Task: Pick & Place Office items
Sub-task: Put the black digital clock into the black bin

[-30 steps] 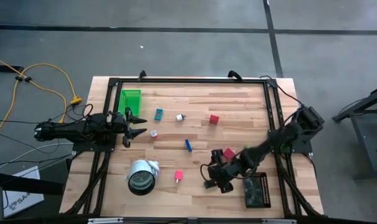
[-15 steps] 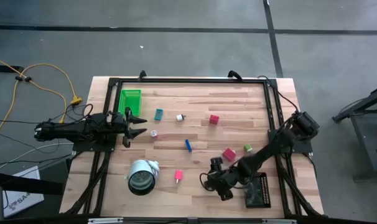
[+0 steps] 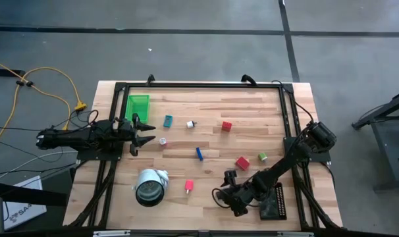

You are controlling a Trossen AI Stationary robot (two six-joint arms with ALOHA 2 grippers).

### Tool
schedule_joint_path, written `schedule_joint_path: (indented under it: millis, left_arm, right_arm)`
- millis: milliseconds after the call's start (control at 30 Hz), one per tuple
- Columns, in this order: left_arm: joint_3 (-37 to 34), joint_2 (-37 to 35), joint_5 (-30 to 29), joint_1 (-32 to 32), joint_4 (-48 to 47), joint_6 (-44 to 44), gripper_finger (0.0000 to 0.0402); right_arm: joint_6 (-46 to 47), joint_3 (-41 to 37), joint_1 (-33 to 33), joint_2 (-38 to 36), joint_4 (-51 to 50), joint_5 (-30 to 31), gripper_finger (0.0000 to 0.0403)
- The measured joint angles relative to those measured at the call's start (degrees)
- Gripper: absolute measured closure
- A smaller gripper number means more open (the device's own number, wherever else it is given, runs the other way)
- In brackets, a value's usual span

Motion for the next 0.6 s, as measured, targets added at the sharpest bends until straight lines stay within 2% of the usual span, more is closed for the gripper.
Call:
schedule_joint_path:
  millis: [133,367,600]
  left_arm:
    - [0.0,0.0,0.0,0.0,0.0,0.0,0.0206]
    - [0.0,0.0,0.0,0.0,0.0,0.0,0.0206]
    - [0.0,0.0,0.0,0.0,0.0,0.0,0.0206]
  right_arm:
    - [3.6,0.0,0.0,0.0,-1.8,0.0,0.0086]
    - [3.9,0.0,-0.3,0.5,-1.5,0.1,0.0086]
    - [5.0,-0.1,-0.5,3.1,-1.2,-3.0,0.0086]
